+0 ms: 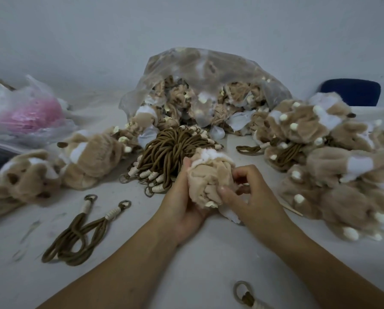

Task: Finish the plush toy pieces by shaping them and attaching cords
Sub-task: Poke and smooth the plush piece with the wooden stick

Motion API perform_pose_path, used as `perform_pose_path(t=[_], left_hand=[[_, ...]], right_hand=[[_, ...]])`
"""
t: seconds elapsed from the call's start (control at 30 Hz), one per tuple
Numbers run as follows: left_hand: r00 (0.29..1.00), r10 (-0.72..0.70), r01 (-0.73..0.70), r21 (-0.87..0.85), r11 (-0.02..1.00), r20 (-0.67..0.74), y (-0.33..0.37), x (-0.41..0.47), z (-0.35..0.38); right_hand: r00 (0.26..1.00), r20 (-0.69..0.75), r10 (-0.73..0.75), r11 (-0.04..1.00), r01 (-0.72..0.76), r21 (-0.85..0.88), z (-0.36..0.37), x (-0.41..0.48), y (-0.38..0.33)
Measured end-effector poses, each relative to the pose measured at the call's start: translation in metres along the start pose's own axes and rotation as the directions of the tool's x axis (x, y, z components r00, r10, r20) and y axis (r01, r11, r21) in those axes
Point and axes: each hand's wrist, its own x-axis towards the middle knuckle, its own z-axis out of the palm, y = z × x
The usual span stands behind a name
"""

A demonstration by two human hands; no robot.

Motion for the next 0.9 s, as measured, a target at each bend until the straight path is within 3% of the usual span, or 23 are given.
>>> perform_pose_path(t=[0.13, 0.23, 0.3, 0.37, 0.43, 0.5, 0.57, 0.77, 0.9], left_hand=[[0.991, 0.126, -0.133, 0.234, 0.963, 0.045, -0.006, 0.0, 0.008], [0.975, 0.216, -0.203, 0.587, 0.784, 0.049, -0.018, -0.003, 0.013], [0.96, 0.279, -0.204, 0.688, 0.696, 0.003, -0.021, -0.004, 0.008], [0.939, 0.336, -0.213, 0.644, 0.735, -0.072, -0.018, -0.004, 0.006], [0.945, 0.29, -0.183, 0.488, 0.854, -0.152, -0.013, -0.004, 0.007], [0.962, 0.242, -0.184, 0.352, 0.918, -0.128, -0.01, -0.004, 0.006], [0.98, 0.195, -0.168, 0.333, 0.928, -0.049, -0.01, -0.005, 0.007], [0.986, 0.163, -0.159, 0.496, 0.854, 0.035, -0.015, -0.007, 0.011], [0.984, 0.176, -0.153, 0.456, 0.877, -0.006, -0.011, -0.008, 0.011]], right_hand=[[0.988, -0.151, 0.031, 0.999, -0.033, -0.013, -0.003, 0.008, 0.008], [0.984, -0.159, 0.084, 0.996, -0.083, 0.013, -0.005, 0.01, 0.013], [0.989, -0.123, 0.084, 0.996, -0.08, 0.036, -0.003, 0.008, 0.013], [0.994, -0.091, 0.055, 0.998, -0.052, 0.034, 0.001, 0.006, 0.012], [0.996, -0.075, 0.043, 0.999, -0.042, 0.022, 0.002, 0.005, 0.012], [0.995, -0.078, 0.058, 0.998, -0.057, 0.018, 0.001, 0.006, 0.011], [0.993, -0.097, 0.066, 0.998, -0.067, -0.001, -0.001, 0.007, 0.011], [0.991, -0.131, 0.033, 0.998, -0.038, -0.04, -0.002, 0.007, 0.004], [0.998, -0.056, 0.003, 1.0, -0.003, 0.001, -0.001, 0.005, -0.001]])
